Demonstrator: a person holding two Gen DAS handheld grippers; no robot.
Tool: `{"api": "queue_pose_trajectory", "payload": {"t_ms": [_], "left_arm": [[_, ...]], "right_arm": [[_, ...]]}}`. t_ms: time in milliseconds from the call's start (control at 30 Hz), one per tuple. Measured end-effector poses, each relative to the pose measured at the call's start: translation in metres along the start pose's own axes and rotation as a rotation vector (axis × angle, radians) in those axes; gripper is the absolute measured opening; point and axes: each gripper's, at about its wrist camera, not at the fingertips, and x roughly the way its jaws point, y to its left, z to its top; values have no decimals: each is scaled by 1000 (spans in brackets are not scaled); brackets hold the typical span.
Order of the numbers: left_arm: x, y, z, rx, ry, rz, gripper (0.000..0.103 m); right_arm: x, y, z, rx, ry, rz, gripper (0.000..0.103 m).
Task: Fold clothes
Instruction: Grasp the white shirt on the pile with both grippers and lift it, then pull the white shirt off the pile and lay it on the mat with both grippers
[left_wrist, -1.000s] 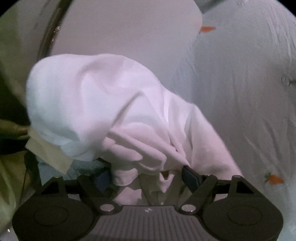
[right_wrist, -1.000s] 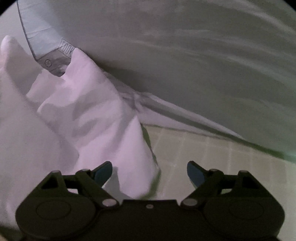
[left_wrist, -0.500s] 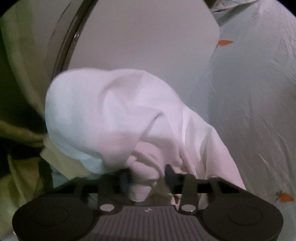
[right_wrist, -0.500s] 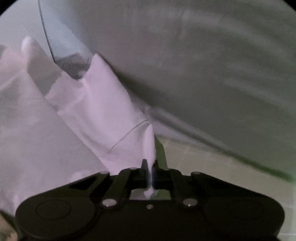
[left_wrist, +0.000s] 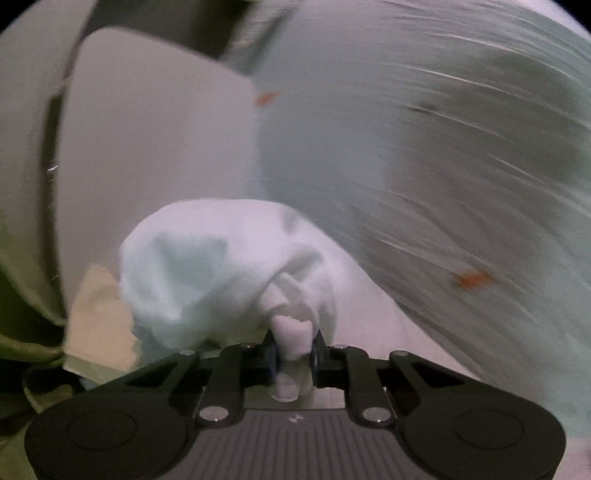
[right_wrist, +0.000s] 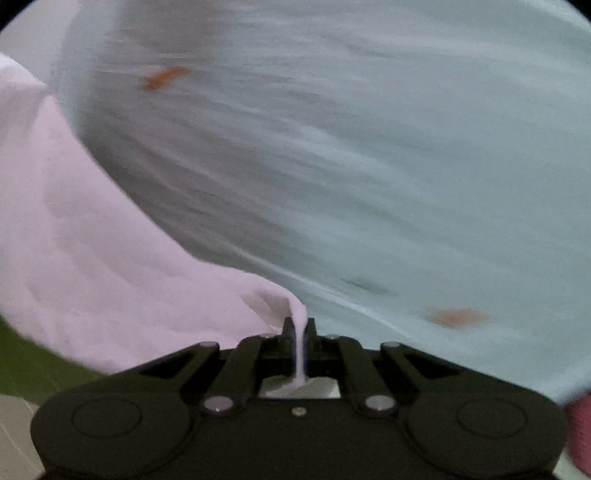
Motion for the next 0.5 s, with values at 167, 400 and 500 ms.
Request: {"api": "queue_pose_trajectory", "payload": {"t_ms": [167,400,500], "left_arm": [[-42,-52,-72,63,233,-186,19],[-87,-132,-197,118,591,-217,31],[-100,-145,-202,73,591,-177,43]], "right_arm": [[-53,-122,-90,125,194,-351,4],[-93,-234,-205,382,463,-326,7],[-95,-242,-222,399,479,-260,12]]}}
